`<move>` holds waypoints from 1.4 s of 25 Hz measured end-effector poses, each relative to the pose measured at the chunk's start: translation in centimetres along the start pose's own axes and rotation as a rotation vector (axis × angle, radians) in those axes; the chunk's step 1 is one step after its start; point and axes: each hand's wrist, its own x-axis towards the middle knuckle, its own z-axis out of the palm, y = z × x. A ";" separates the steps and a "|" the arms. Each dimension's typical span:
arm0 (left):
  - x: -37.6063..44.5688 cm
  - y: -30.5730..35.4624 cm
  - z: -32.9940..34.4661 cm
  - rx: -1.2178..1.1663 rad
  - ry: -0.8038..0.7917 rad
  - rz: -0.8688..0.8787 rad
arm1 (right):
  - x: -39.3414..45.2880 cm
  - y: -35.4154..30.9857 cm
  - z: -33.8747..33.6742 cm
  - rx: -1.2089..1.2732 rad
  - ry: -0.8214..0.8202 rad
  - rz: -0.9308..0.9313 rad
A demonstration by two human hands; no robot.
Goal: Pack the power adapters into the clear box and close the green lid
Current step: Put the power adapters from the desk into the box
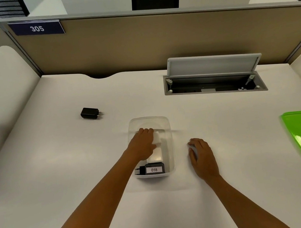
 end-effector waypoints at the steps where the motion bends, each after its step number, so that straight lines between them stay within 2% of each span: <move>1: 0.2 -0.3 0.2 -0.015 -0.028 -0.016 | 0.0 0.1 0.0 0.001 0.000 0.003; 5: 0.1 -1.0 0.6 -0.071 -0.144 -0.010 | 0.1 0.2 0.1 0.004 0.004 0.002; 8: -0.3 -1.1 0.5 -0.095 -0.099 0.017 | 0.6 0.5 0.1 0.004 0.006 0.000; 11: -1.3 -1.2 -0.1 -0.239 0.233 0.110 | 1.7 1.1 0.0 0.004 -0.024 0.012; 14: -2.2 -2.7 -0.8 -0.364 0.585 0.057 | 3.0 1.5 0.0 -0.008 -0.051 0.050; 17: -2.5 -6.6 -0.9 -0.430 0.725 -0.084 | 4.4 1.8 0.0 -0.020 -0.060 0.053; 19: -2.1 -9.8 -1.0 -0.373 0.702 -0.215 | 5.1 2.0 0.1 -0.026 -0.061 0.058; 23: 0.1 -16.1 -2.0 -0.201 0.419 -0.435 | 5.4 2.1 0.4 -0.037 -0.057 0.081; 28: 2.4 -21.2 -3.9 -0.062 0.233 -0.463 | 5.4 2.3 0.5 -0.035 -0.053 0.085; 32: 3.3 -20.5 -3.7 0.082 0.300 -0.454 | 5.5 2.1 0.5 -0.046 -0.052 0.090; 35: 3.1 -18.8 -3.2 -0.085 0.334 -0.634 | 5.5 2.2 0.5 -0.058 -0.052 0.090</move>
